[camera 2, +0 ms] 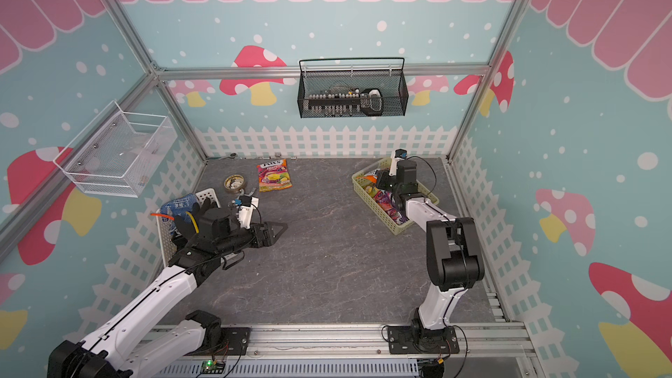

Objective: Put the candies in the basket
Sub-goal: Place the candy in the basket.

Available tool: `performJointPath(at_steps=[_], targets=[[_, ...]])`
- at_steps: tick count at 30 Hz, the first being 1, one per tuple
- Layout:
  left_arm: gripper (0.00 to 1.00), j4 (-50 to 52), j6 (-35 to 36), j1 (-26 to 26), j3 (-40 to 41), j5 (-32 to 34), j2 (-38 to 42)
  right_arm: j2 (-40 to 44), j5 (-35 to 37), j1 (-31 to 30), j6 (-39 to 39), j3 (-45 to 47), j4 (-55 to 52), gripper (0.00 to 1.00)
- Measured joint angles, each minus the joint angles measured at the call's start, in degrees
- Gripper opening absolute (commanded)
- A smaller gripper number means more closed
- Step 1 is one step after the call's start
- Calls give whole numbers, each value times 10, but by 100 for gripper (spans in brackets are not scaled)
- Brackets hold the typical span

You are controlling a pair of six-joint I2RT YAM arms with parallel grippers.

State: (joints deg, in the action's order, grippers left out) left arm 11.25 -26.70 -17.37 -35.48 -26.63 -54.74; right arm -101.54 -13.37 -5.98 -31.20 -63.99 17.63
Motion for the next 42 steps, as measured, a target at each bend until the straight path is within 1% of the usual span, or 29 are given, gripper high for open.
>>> performJointPath(at_steps=[10, 14, 20, 24, 29, 35, 39, 42], targets=[[99, 3, 2, 0, 0, 0, 4, -38, -6, 13, -6, -14, 25, 0], [99, 4, 2, 0, 0, 0, 4, -42, -10, 21, -8, -9, 27, 1], [99, 5, 2, 0, 0, 1, 4, -42, -12, 30, -9, 23, 38, 14], [99, 5, 2, 0, 0, 2, 1, -38, -11, 31, -12, 55, 47, 30], [99, 5, 2, 1, 0, 5, -2, -23, -12, 32, -17, 71, 47, 41], [99, 5, 2, 7, 0, 18, -3, 38, -8, 33, -21, 108, 46, 55], [99, 6, 1, 14, 0, 33, -3, 89, -3, 33, -18, 127, 25, 63], [99, 6, 1, 32, 0, 49, -5, 132, -3, 32, -14, 142, 3, 69]])
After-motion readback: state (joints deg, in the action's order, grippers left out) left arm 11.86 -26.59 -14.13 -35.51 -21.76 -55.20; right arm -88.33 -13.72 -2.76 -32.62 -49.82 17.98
